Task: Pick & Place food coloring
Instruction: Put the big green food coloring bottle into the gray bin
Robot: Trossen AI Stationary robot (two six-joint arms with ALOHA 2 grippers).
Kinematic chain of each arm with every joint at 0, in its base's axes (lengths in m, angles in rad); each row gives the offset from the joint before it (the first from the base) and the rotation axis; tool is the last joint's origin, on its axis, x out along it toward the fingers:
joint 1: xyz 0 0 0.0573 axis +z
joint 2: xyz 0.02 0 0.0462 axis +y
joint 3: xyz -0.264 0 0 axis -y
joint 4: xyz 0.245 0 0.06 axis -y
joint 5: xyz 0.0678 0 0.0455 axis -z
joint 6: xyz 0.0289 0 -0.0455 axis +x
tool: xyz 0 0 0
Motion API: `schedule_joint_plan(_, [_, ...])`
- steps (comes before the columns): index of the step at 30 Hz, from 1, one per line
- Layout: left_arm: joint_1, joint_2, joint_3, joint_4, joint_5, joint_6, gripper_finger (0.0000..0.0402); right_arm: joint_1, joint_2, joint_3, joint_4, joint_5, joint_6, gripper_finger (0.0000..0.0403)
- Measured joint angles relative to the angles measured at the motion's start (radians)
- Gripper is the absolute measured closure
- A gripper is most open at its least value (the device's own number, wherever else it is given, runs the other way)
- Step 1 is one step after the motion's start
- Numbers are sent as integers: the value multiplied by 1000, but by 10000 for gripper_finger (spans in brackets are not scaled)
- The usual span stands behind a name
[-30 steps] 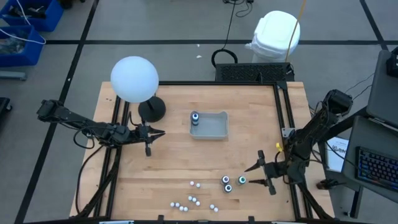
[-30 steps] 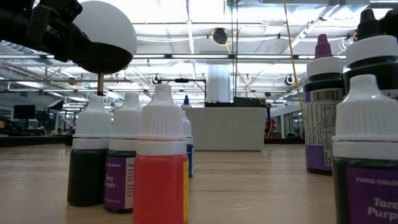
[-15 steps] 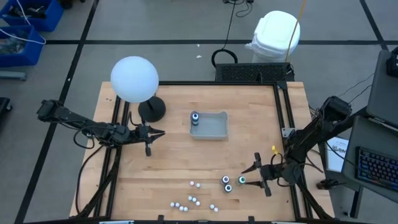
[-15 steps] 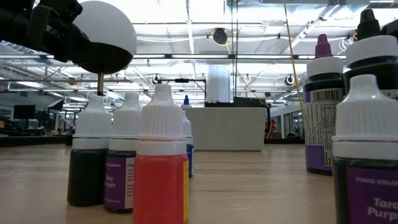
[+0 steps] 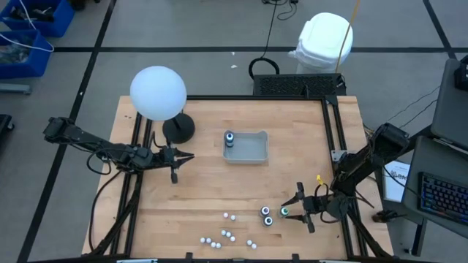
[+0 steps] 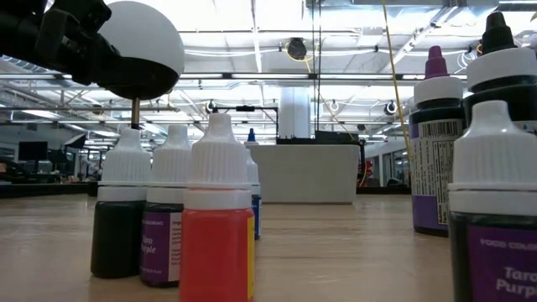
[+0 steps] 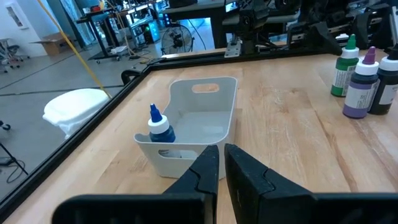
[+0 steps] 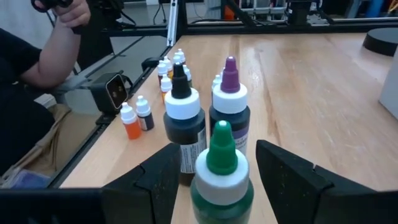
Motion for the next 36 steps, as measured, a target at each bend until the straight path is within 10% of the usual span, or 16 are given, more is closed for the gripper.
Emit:
schedule_joint_plan(10, [0, 0, 0, 0, 0, 0, 366, -19, 14, 0, 4, -2, 12, 211])
schedule_joint_plan(19, [0, 0, 0, 0, 0, 0, 366, -20, 13, 1, -9, -25, 24, 293])
schedule_joint_plan(36, [0, 0, 0, 0, 0, 0, 366, -23, -85, 26, 0, -23, -148, 293])
